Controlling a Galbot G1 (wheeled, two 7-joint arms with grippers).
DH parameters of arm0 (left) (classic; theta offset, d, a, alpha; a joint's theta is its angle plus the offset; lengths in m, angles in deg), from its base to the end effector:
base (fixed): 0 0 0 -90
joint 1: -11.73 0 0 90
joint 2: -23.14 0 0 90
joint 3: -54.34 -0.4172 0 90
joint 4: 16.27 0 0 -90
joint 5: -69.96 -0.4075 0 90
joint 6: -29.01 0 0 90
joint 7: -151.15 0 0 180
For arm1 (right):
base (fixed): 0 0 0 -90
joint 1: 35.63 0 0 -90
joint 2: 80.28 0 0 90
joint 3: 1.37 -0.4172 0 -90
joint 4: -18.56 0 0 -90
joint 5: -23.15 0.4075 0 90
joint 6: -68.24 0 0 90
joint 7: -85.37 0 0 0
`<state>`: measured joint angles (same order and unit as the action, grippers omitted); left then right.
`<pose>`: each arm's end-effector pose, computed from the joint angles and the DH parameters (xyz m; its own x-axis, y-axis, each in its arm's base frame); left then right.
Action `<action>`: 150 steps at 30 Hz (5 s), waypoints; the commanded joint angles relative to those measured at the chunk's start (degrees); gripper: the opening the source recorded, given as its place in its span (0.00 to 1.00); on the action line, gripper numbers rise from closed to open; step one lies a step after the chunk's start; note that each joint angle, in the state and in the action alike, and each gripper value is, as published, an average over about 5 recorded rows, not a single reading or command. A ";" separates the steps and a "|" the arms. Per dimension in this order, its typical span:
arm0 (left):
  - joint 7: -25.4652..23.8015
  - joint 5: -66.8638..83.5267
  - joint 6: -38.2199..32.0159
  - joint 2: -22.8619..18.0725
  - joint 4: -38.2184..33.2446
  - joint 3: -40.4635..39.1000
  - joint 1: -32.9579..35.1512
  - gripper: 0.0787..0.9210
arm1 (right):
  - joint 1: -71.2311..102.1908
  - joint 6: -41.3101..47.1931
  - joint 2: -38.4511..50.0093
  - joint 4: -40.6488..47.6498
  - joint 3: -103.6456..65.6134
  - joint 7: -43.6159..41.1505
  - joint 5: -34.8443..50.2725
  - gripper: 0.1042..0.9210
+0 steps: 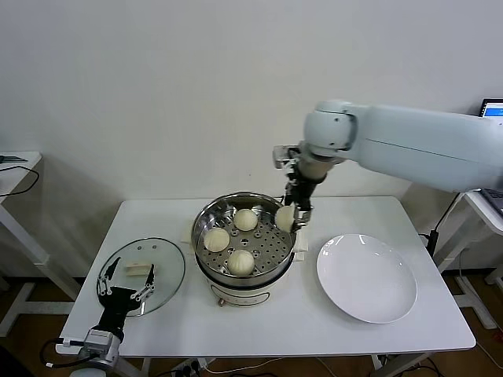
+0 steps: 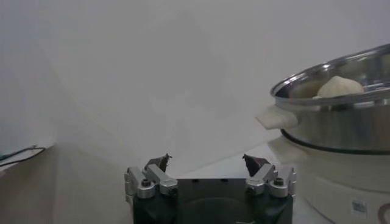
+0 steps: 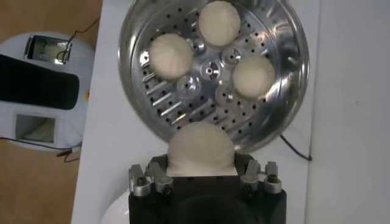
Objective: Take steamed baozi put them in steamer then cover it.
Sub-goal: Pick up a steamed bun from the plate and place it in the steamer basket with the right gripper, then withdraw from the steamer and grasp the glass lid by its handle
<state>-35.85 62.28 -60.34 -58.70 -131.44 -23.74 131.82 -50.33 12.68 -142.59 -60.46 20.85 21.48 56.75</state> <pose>0.1966 0.1100 -0.3804 -0.9939 -0.0141 0.1097 0.0243 0.9398 0.3409 0.6286 0.0980 0.0085 -0.0839 -0.1407 0.9865 -0.9829 -0.1509 -0.1051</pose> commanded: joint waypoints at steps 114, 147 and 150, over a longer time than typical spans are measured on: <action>19.02 -59.86 -17.48 3.38 16.67 1.43 -1.64 0.88 | 133.03 -52.88 -13.98 -30.30 -114.71 65.96 -5.09 0.88; 25.81 -77.31 -14.57 4.54 35.76 0.51 -18.93 0.88 | 132.18 -53.86 -14.81 -27.89 -114.79 65.52 -5.84 0.88; 25.76 -77.28 -14.15 4.47 36.64 0.49 -20.21 0.88 | 132.24 -53.96 -14.77 -27.73 -114.83 65.46 -5.93 0.88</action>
<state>-10.84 -12.36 -75.82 -54.34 -99.29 -23.22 116.75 81.67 -41.11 -157.09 -88.39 -93.93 86.98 51.00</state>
